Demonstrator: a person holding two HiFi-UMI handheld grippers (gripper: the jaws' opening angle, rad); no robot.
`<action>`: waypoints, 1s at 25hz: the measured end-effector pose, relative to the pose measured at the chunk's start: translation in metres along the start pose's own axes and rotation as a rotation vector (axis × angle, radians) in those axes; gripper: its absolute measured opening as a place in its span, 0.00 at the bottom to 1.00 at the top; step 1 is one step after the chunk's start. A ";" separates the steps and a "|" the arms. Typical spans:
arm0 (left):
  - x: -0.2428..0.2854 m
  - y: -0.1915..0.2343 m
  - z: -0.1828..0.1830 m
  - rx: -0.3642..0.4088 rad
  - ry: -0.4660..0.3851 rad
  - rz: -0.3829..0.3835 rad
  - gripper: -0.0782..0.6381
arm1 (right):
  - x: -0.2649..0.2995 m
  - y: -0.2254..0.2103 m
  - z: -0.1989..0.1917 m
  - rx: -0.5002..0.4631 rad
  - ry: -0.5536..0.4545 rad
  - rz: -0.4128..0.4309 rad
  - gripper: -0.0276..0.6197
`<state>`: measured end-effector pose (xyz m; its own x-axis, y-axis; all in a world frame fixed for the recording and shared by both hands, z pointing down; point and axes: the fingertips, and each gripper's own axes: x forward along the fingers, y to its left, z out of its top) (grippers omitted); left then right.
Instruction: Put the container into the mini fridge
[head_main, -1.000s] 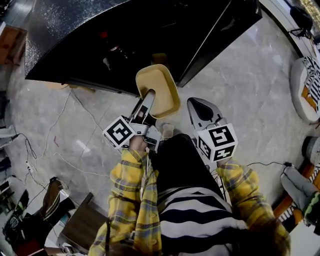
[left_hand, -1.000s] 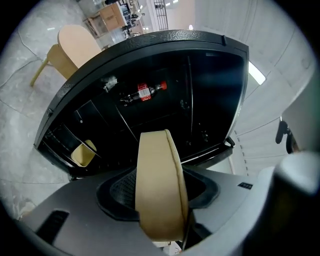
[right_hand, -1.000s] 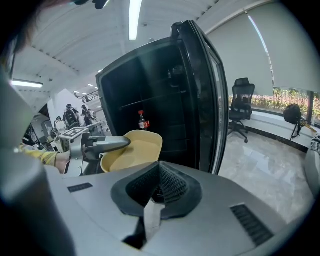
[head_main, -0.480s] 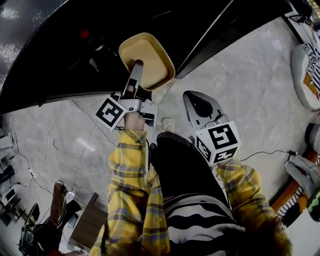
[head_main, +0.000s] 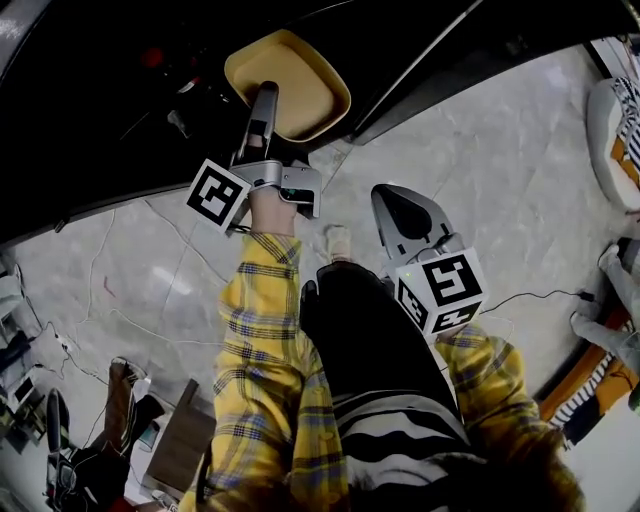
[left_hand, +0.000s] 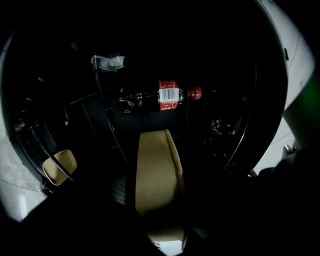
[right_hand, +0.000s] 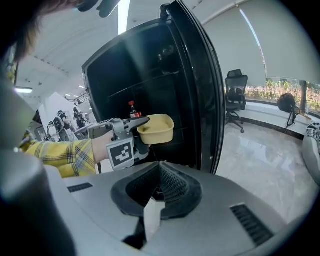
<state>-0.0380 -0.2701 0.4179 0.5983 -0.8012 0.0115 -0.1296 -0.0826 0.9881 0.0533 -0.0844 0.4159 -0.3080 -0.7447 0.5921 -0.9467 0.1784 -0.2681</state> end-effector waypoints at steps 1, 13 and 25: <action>0.001 0.001 0.001 0.000 -0.008 0.002 0.43 | 0.000 0.000 0.000 0.002 0.000 -0.001 0.08; 0.012 0.023 0.003 -0.056 -0.068 0.119 0.43 | 0.013 0.002 -0.011 0.015 0.022 0.025 0.08; 0.009 0.041 0.000 -0.095 -0.081 0.241 0.43 | 0.018 0.005 -0.022 0.012 0.046 0.047 0.08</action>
<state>-0.0377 -0.2802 0.4582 0.4937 -0.8359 0.2398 -0.1837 0.1692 0.9683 0.0413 -0.0827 0.4416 -0.3564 -0.7050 0.6131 -0.9300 0.2049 -0.3050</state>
